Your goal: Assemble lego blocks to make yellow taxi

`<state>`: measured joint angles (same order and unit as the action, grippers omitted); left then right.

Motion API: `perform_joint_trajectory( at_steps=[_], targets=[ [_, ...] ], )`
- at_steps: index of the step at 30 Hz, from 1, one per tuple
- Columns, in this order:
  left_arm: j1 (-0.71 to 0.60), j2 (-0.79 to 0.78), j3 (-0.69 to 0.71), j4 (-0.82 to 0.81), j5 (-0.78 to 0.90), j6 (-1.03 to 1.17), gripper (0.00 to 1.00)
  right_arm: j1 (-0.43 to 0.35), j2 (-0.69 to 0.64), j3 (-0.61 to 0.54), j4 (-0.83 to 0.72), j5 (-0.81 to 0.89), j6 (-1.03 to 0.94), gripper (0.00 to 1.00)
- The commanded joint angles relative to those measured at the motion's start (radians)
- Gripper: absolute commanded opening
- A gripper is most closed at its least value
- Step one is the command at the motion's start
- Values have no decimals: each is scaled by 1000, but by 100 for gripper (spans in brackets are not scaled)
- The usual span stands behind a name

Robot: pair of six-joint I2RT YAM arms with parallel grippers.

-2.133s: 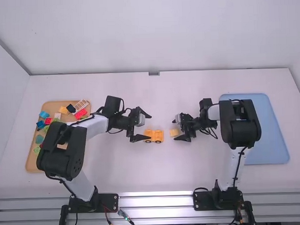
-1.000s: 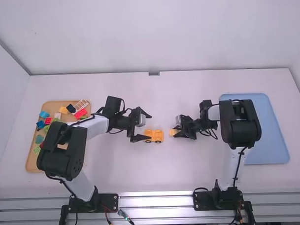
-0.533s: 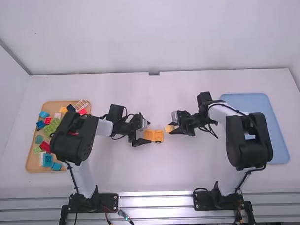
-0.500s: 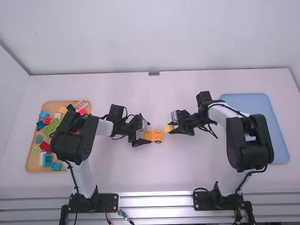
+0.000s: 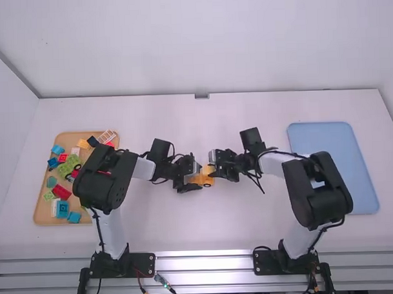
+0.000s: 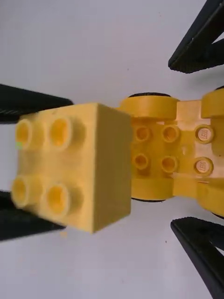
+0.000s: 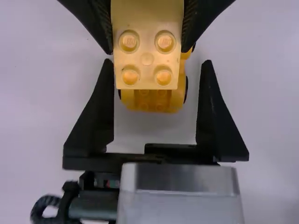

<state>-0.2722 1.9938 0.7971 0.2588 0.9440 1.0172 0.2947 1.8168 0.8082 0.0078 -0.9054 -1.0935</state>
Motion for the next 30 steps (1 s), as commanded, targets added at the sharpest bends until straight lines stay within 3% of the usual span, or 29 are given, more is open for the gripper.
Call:
perform_joint_trajectory(
  at_steps=[1, 5, 15, 25, 28, 30],
  targets=[
    [3, 10, -20, -4, 4, 1, 81, 0, -4, -44, 57, -4, 117, 5],
    [4, 10, -38, 24, 5, 1, 81, 2, -4, -81, 124, -38, 146, 6],
    [3, 10, -64, 68, 8, -2, 73, 5, -4, -82, 120, -36, 146, 6],
    [3, 69, -65, 187, 8, -110, 73, 7, -3, -82, 120, -13, 142, 6],
    [3, 75, -65, 196, 7, -110, 70, 7, -3, -82, 111, -10, 118, 6],
    [3, 76, -63, 195, 7, -109, 63, 8, -3, -82, 108, -10, 118, 6]
  ],
)
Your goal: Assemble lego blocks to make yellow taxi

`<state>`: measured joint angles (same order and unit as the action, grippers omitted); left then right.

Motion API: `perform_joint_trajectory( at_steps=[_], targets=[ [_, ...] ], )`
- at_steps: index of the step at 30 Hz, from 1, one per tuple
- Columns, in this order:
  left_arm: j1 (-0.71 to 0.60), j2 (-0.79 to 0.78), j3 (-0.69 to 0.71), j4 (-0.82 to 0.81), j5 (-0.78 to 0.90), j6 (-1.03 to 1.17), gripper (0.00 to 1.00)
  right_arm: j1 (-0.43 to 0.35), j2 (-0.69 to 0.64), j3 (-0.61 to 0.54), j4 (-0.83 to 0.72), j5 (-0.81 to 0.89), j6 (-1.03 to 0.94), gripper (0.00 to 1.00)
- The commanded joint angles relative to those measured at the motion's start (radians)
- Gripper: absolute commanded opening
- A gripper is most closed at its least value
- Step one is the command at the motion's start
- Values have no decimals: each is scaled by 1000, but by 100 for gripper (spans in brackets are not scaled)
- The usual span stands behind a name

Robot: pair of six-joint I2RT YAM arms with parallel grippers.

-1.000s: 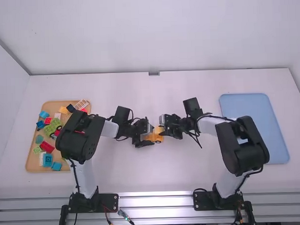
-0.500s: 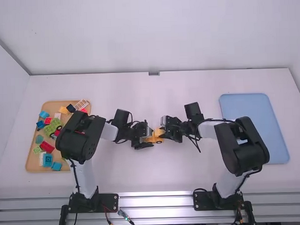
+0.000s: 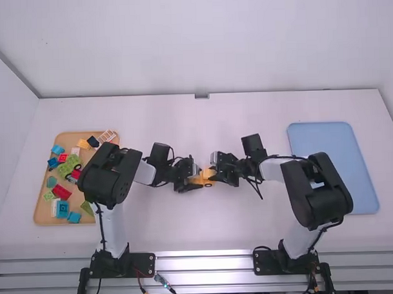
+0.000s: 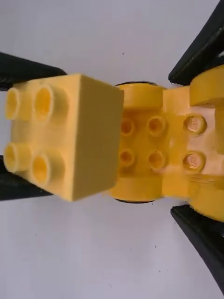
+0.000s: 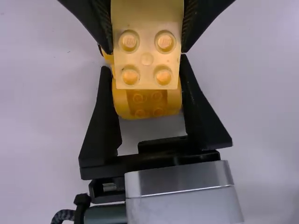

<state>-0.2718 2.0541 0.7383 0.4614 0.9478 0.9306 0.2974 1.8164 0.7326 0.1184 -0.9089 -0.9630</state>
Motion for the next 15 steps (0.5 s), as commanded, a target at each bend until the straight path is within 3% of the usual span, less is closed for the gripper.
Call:
perform_joint_trajectory(
  at_steps=[1, 3, 15],
  targets=[
    [3, 15, -2, -8, 4, -22, 57, 5, -2, -7, -2, -6, -14, 6],
    [3, 15, 2, -8, 3, -25, 52, 5, -2, -7, 2, -6, -14, 6],
    [-3, 15, 3, -11, 4, -25, 51, 5, 142, 80, -41, -10, -40, 7]
  ],
)
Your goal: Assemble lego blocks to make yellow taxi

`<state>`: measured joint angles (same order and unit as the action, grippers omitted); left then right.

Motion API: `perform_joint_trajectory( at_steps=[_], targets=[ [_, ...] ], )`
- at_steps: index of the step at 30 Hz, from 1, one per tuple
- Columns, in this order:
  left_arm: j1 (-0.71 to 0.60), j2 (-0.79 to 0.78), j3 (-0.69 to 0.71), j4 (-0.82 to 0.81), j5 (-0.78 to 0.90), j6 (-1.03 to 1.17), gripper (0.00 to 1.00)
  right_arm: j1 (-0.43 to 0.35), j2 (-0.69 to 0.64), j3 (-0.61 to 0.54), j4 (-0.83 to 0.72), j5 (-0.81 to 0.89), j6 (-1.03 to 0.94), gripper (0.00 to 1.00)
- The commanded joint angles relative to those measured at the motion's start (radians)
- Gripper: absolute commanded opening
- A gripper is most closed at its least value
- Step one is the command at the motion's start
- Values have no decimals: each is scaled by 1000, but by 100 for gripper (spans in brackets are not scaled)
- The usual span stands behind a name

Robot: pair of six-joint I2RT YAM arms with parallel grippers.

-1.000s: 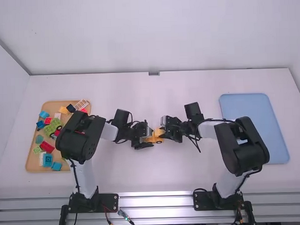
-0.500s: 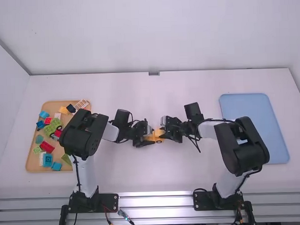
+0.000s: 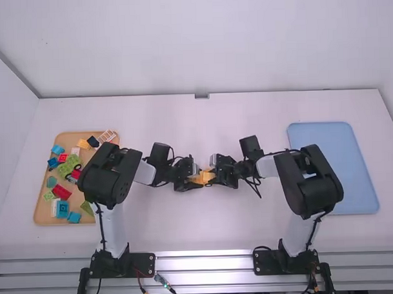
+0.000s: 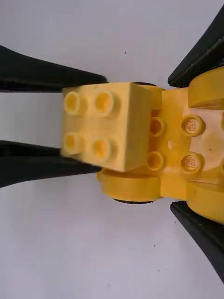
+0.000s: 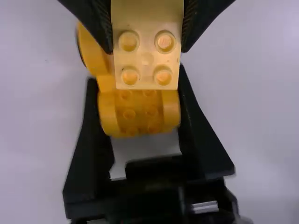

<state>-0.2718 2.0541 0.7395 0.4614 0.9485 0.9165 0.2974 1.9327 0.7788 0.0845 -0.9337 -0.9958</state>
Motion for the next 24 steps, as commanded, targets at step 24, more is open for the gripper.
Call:
perform_joint_trajectory(
  at_steps=[24],
  targets=[
    [-2, 15, 40, -159, 3, 65, 49, 3, 31, 80, -55, 94, -83, 4]
  ],
)
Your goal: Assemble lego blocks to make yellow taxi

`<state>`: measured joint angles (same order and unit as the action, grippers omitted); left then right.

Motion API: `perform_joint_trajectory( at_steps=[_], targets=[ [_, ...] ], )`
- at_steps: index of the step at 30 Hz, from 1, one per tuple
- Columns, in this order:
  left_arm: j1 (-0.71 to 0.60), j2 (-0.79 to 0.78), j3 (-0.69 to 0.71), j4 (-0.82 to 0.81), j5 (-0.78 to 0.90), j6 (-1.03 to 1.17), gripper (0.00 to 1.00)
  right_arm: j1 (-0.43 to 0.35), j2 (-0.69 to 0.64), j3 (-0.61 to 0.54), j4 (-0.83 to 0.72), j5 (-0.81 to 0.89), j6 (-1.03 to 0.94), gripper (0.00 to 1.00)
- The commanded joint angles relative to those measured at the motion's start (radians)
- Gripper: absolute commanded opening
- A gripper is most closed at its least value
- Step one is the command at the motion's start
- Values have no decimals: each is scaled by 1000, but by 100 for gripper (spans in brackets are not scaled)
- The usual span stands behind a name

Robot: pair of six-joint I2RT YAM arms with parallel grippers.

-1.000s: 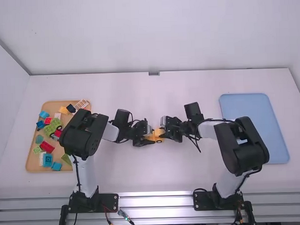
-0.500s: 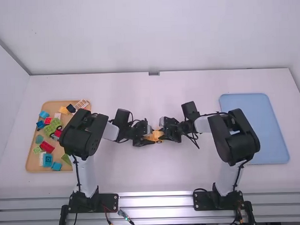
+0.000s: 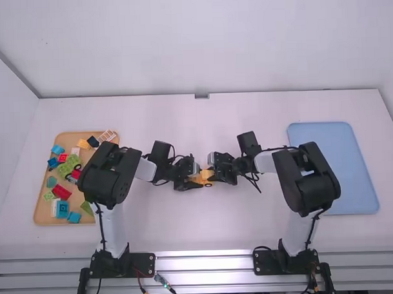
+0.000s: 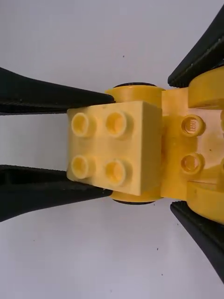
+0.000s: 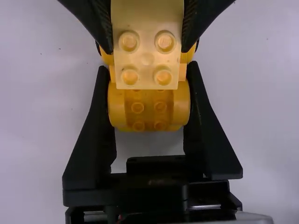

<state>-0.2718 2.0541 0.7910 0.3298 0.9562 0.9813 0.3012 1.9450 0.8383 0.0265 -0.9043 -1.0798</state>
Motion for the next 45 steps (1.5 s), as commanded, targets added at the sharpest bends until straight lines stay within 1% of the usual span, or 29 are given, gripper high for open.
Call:
perform_joint_trajectory(
  at_steps=[1, 4, 11, 12, 13, 16, 17, 26, 30, 31, 32, 34, 37, 38, 41, 44, 45],
  targets=[
    [-3, 15, -8, -44, -4, 23, 49, -2, 19, 21, 4, 64, -2, 4],
    [-3, 15, -5, -69, -4, 64, 45, -2, 19, 19, 6, 64, 12, 4],
    [-2, 15, -5, -63, -5, 63, 46, 5, 19, 19, -10, 68, 5, 6],
    [-3, 15, -4, -64, -5, 62, 46, 5, 19, 19, -8, 69, 5, 8],
    [-3, 15, -3, -64, -5, 59, 46, 7, 19, 19, -8, 68, 5, 13],
    [-3, 15, -4, -64, -5, 60, 46, 5, 19, 19, -8, 68, 5, 21],
    [-3, 15, -4, -64, -5, 60, 46, 5, 19, 19, -8, 68, 5, 23],
    [-3, 15, -4, -64, -5, 60, 47, 5, 19, 19, -8, 68, 5, 26],
    [-3, 15, -4, -64, -5, 56, 47, 5, 19, 20, -9, 81, 6, 34],
    [-3, 15, -4, -64, -5, 56, 47, 5, 19, 19, -9, 84, 5, 38],
    [-2, 15, -4, -64, -5, 56, 47, 5, 19, 20, -8, 82, 5, 43],
    [-3, 15, -4, -64, -5, 56, 47, 7, 19, 20, -7, 83, 6, 45],
    [-3, 15, -4, -64, -5, 56, 48, 5, 17, 20, -8, 82, 6, 51],
    [-3, 15, -4, -64, -5, 56, 48, 5, 17, 20, -8, 81, 6, 51],
    [-3, 15, -4, -64, -5, 56, 48, 6, 9, 20, -6, 43, 5, 57],
    [-3, 15, -4, -64, -5, 56, 48, 6, -11, 19, -13, 38, 9, 58],
    [-3, 15, -4, -64, -5, 56, 48, 6, -19, 19, -14, 37, 10, 61]
  ],
)
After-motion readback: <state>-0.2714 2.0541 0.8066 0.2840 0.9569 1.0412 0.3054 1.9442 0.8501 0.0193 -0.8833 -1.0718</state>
